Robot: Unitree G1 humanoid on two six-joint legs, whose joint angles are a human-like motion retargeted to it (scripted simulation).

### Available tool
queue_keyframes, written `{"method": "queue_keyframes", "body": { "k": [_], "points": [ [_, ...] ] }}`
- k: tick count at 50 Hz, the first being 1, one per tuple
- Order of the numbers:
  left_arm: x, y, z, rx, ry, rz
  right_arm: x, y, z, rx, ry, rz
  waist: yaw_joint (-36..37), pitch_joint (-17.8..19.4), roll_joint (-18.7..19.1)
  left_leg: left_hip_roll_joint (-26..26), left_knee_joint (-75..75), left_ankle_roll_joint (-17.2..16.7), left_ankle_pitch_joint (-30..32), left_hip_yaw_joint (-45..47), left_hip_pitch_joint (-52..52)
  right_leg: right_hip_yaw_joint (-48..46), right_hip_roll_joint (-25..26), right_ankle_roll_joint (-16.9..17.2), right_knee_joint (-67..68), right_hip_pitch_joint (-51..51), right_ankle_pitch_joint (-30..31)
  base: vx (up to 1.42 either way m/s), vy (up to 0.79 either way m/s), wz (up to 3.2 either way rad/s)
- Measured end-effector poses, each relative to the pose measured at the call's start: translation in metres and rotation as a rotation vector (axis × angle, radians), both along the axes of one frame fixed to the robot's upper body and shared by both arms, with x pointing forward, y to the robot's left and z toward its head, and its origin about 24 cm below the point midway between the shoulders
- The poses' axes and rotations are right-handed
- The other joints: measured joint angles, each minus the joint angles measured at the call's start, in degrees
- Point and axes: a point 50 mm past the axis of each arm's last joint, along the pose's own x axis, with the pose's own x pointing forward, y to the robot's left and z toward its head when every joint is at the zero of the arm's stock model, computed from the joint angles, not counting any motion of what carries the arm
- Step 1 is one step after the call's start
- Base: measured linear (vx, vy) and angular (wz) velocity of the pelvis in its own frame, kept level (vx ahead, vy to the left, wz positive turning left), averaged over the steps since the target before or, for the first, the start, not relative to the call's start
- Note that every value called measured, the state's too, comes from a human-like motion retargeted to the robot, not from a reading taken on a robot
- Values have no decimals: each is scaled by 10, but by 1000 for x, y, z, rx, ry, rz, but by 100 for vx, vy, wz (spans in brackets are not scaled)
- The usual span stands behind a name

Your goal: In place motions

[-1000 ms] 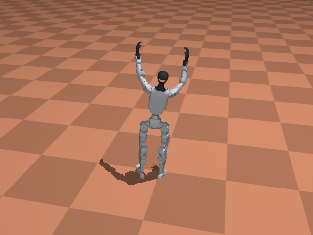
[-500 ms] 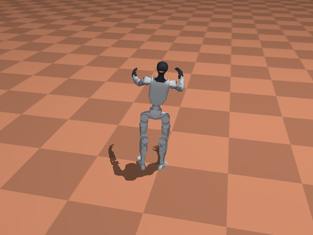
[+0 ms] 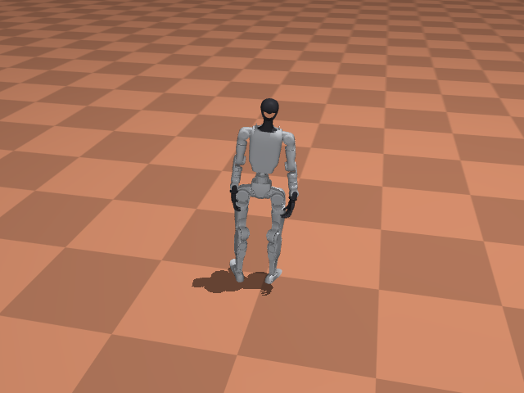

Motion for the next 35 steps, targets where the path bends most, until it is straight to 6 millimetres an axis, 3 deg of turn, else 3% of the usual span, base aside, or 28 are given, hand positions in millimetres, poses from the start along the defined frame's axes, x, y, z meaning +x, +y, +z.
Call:
{"method": "queue_keyframes", "body": {
  "k": [5, 9, 12, 16, 20, 25, 27, 28, 30, 33, 35],
  "points": [
    [1, 6, 0, 8, 13, -53, 16, 3, -2, 32, -38, -128, -69, 15, 2, -10, 1, 6, 8, -65, -6, -65, -2, -8, -15, 14, 14, -3, -1, 105],
    [-5, -4, 1, 7, 40, -22, 27, -5, -3, 8, -45, 14, -114, 13, 6, -14, 0, 9, 13, -104, -14, -103, -6, -8, -20, 17, 21, 1, -1, 86],
    [-11, -14, 1, -6, 64, -36, 25, -7, -3, -11, -37, 106, -110, 1, 5, -15, 0, 8, 11, -101, -17, -100, -6, -7, -19, 13, 17, 2, 0, -3],
    [-15, -23, 2, -11, 92, -37, 13, -1, -2, -5, -7, 77, -84, -14, -1, -20, -3, 5, 0, -83, -9, -83, -1, -8, -16, 14, 1, 1, 0, -34],
    [-10, -17, 1, 5, 105, -56, 6, 4, 0, 12, 47, 7, -31, -14, -1, -23, -11, 14, 4, -40, 1, -37, 12, -15, -16, 13, 0, 0, 1, -87],
    [20, 7, 0, 26, 58, -102, 24, -1, 0, -37, 47, 35, -102, -23, 5, -24, -3, 12, 13, -116, -12, -112, -2, -9, -24, 28, 10, -3, 2, 101],
    [47, 21, 0, 87, 2, -52, 53, -3, -3, -49, -34, -3, -46, -31, 2, -15, -4, 7, 6, -56, -3, -52, -1, -5, -11, 18, 0, -5, 0, -156],
    [64, 28, 1, 126, -39, -23, 73, -2, -4, -43, -98, -66, -56, -34, -1, -18, -4, 8, 8, -66, -4, -62, -2, -7, -14, 19, 2, -7, -1, -32],
    [103, 42, 6, 192, -143, 67, 126, 4, -3, 1, -253, -209, -56, -45, -1, -18, -4, 8, 9, -62, -5, -59, -2, -8, -14, 17, 2, -4, -1, 9],
    [184, 66, 29, 270, -351, 153, 230, 12, 21, 97, -552, -364, -58, -66, 8, -15, -5, 8, 9, -58, -9, -55, 0, -7, -14, 10, 5, -5, 4, -15],
    [246, 82, 60, 301, -531, 169, 302, 17, 56, 167, -769, -375, -60, -80, 16, -12, -5, 8, 9, -55, -12, -52, 2, -7, -13, 4, 6, -4, 3, -8]
  ]
}}
